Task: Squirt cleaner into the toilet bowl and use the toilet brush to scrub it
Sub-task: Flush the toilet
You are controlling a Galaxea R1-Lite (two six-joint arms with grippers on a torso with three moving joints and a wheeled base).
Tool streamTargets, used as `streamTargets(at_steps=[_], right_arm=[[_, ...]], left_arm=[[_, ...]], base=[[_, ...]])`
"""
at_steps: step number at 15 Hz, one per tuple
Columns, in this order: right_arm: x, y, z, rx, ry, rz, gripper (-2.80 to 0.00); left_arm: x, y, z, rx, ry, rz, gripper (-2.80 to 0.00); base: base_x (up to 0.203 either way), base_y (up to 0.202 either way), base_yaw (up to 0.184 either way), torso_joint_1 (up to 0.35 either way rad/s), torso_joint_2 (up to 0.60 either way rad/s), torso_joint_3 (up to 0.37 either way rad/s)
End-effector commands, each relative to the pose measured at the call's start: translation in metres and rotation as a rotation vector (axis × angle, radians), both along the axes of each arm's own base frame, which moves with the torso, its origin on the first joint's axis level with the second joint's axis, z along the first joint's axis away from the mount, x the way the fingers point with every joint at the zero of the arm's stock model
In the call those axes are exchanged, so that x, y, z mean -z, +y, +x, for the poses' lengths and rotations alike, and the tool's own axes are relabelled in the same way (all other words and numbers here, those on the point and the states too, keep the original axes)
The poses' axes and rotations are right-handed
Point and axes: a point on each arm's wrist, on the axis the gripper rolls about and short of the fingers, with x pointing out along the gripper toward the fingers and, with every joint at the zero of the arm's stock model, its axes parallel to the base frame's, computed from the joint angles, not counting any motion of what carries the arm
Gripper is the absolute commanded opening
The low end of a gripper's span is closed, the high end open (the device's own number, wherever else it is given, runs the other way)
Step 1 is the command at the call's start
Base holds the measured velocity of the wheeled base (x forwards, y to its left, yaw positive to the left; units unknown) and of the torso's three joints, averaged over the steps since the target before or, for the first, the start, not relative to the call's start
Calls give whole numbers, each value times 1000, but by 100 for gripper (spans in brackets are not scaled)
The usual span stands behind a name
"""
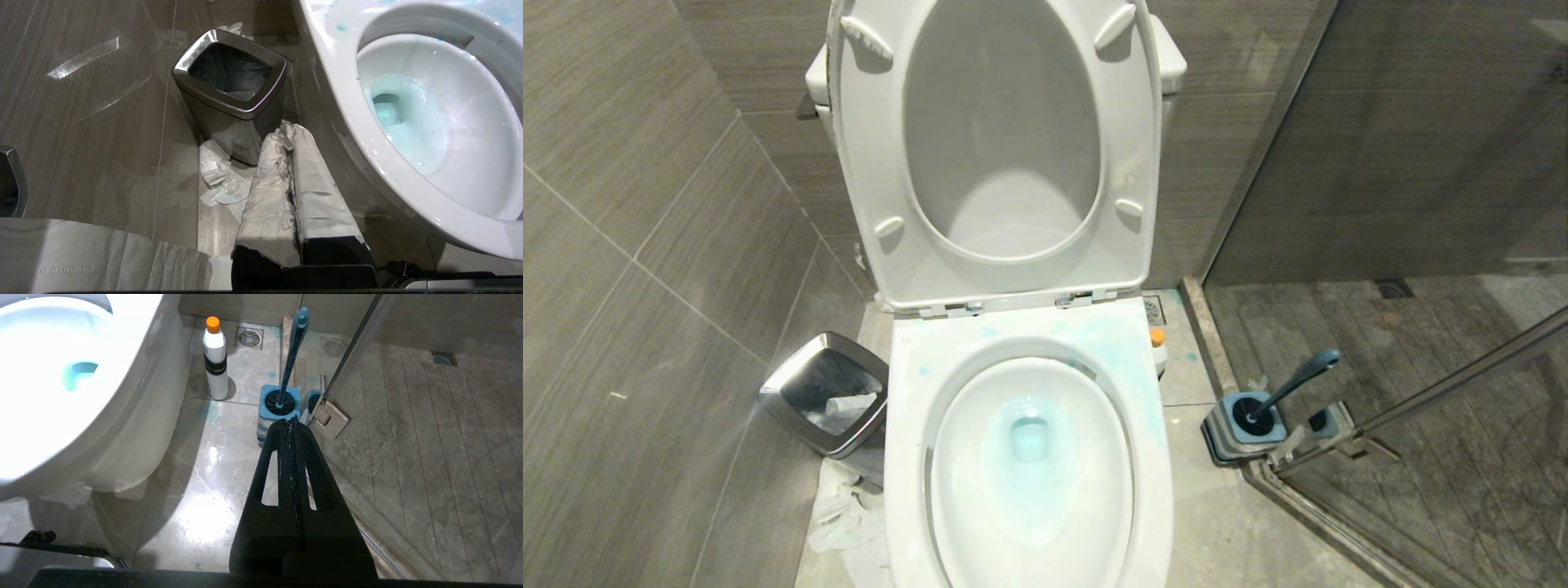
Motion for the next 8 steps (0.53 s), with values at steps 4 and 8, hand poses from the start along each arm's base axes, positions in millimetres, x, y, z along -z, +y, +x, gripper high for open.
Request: streamTargets(at_steps=[4,8], right_arm=[[-1,0,0,1,0,32,-280],[-1,0,0,1,-1,34,-280]], left_arm=[[0,0,0,1,-2,3,-280],[0,0,0,0,-2,3,-280]], base=[[0,0,0,0,0,0],[0,0,0,0,0,0]])
